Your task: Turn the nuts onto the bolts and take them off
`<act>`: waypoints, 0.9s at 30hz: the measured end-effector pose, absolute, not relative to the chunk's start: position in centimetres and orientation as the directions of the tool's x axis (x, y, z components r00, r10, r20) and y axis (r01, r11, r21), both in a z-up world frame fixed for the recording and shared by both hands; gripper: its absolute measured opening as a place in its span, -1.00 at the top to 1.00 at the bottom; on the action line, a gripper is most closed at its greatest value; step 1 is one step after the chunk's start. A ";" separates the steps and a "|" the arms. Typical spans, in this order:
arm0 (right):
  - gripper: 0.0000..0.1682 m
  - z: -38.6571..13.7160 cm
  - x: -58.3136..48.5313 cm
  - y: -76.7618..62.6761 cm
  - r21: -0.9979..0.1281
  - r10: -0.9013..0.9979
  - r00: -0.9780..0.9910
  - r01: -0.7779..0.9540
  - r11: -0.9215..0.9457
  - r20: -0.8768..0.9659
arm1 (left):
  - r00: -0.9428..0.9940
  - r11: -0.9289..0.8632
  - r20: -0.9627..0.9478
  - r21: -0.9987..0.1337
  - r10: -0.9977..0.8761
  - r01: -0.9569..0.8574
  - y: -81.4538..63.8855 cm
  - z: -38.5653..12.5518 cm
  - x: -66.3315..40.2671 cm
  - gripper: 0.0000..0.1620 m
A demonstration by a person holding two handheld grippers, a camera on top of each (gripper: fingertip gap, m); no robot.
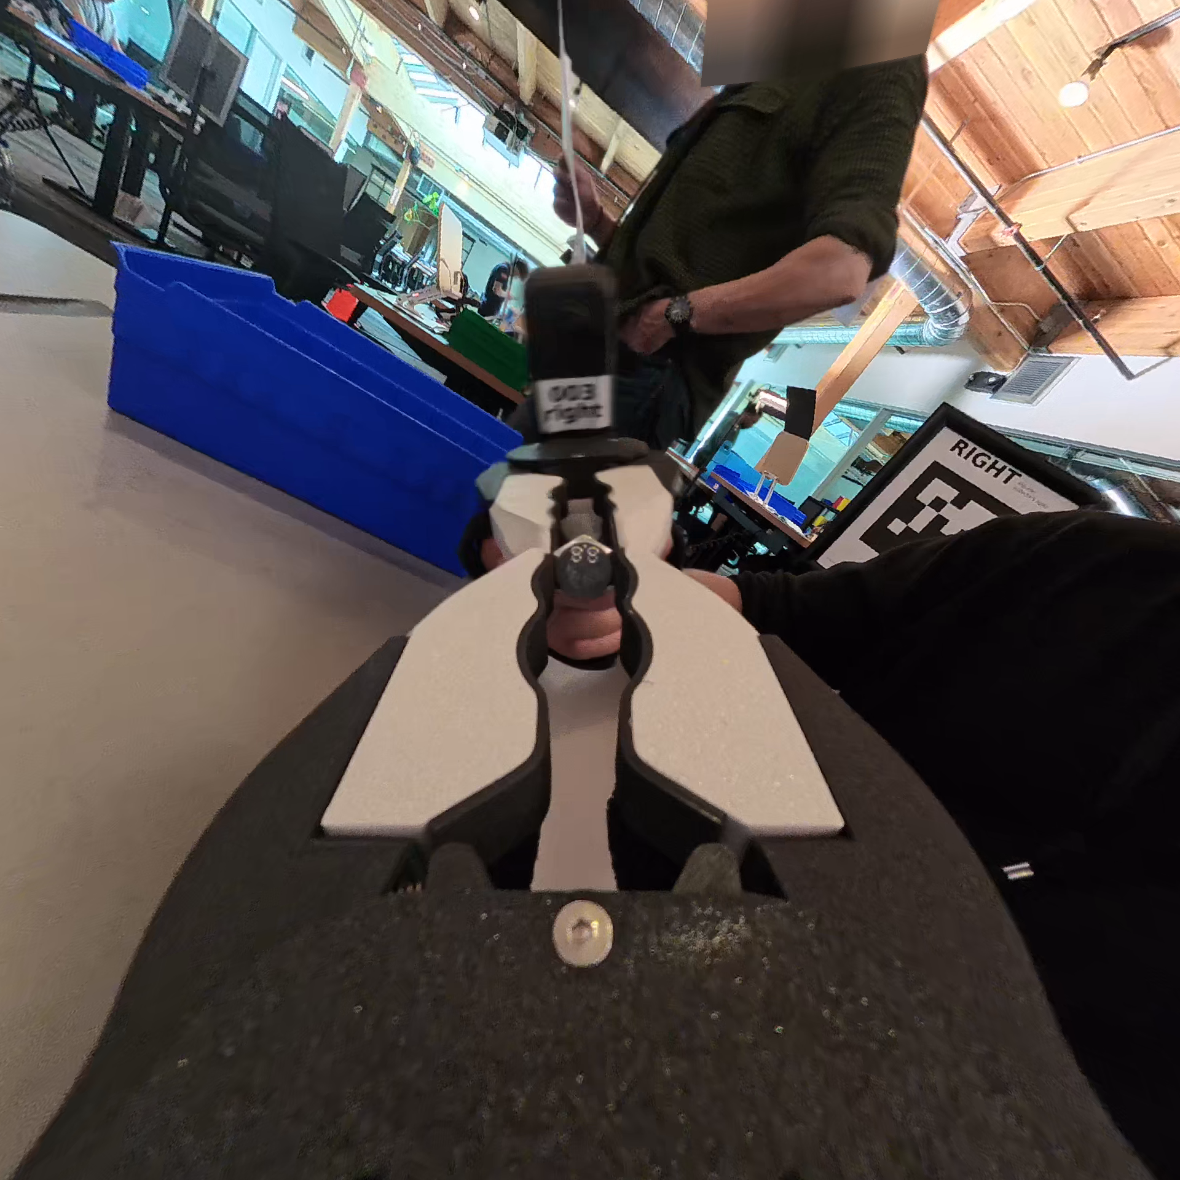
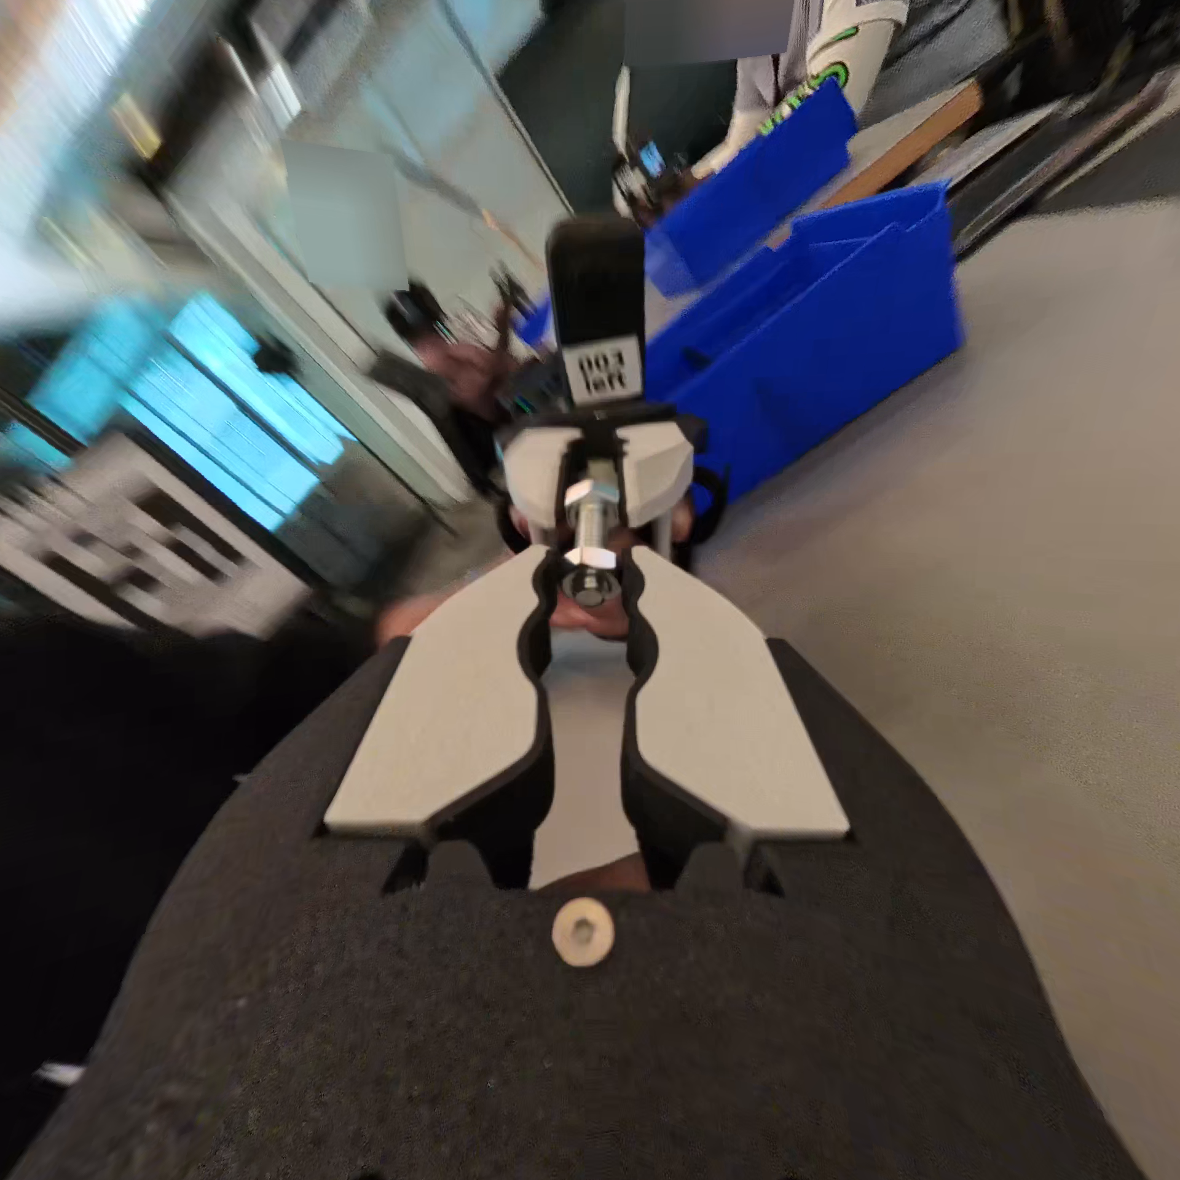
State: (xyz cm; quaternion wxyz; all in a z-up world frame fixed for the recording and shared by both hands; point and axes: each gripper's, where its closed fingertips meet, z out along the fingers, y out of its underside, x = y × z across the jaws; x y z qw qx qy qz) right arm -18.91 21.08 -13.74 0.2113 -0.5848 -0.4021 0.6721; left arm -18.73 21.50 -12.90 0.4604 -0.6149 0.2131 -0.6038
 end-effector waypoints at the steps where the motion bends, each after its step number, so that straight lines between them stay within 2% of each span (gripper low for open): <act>1: 0.78 -13.1 -18.9 21.5 -0.686 0.637 -0.266 0.168 -0.708 -0.723 | 0.186 -0.481 0.541 -0.828 -0.820 0.287 21.5 -12.9 -18.7 0.79; 3: 0.78 -12.6 -19.0 22.3 -0.530 0.472 -0.309 0.138 -0.837 -0.826 | 0.234 -0.462 0.522 -0.845 -0.820 0.269 21.7 -13.1 -18.7 0.79; 4: 0.78 -12.6 -19.0 22.4 -0.502 0.442 -0.324 0.128 -0.855 -0.836 | 0.240 -0.458 0.520 -0.847 -0.820 0.271 21.8 -13.1 -18.7 0.79; 5: 0.78 -12.6 -19.0 22.3 -0.507 0.447 -0.327 0.123 -0.853 -0.832 | 0.233 -0.464 0.525 -0.843 -0.818 0.270 21.7 -13.2 -18.7 0.79; 7: 0.69 -12.7 -19.0 22.1 -0.636 0.586 -0.307 0.087 -0.767 -0.749 | 0.237 -0.465 0.529 -0.841 -0.815 0.278 21.9 -13.2 -19.0 0.79; 10: 0.45 -13.7 -18.8 21.7 -0.904 0.884 -0.188 0.091 -0.418 -0.428 | 0.224 -0.469 0.537 -0.833 -0.814 0.293 21.9 -13.0 -19.2 0.79; 12: 0.46 -14.3 -18.5 21.9 -0.987 0.988 -0.101 0.121 -0.102 -0.115 | 0.222 -0.468 0.537 -0.832 -0.814 0.298 21.9 -12.9 -19.3 0.79; 15: 0.53 -13.8 -18.0 21.8 -0.953 0.961 -0.013 0.127 0.275 0.276 | 0.210 -0.475 0.537 -0.833 -0.817 0.284 21.7 -13.0 -19.1 0.79; 17: 0.54 -13.6 -17.9 21.8 -0.909 0.917 0.012 0.137 0.393 0.398 | 0.194 -0.485 0.541 -0.831 -0.818 0.272 21.5 -13.2 -18.8 0.79; 19: 0.56 -14.0 -17.9 21.4 -0.893 0.904 -0.010 0.150 0.425 0.428 | 0.178 -0.496 0.546 -0.829 -0.819 0.258 21.2 -13.4 -18.4 0.79; 22: 0.78 -14.5 -17.9 21.7 -0.895 0.910 -0.012 0.172 0.411 0.415 | 0.167 -0.506 0.550 -0.828 -0.818 0.242 21.1 -13.7 -17.9 0.79; 23: 0.78 -14.7 -17.9 21.8 -0.913 0.930 -0.026 0.179 0.365 0.367 | 0.175 -0.505 0.548 -0.829 -0.818 0.239 21.1 -13.8 -17.8 0.79; 27: 0.79 -14.0 -17.8 21.4 -0.987 0.986 -0.140 0.145 -0.069 -0.089 | 0.169 -0.492 0.538 -0.833 -0.826 0.253 21.1 -13.4 -17.8 0.79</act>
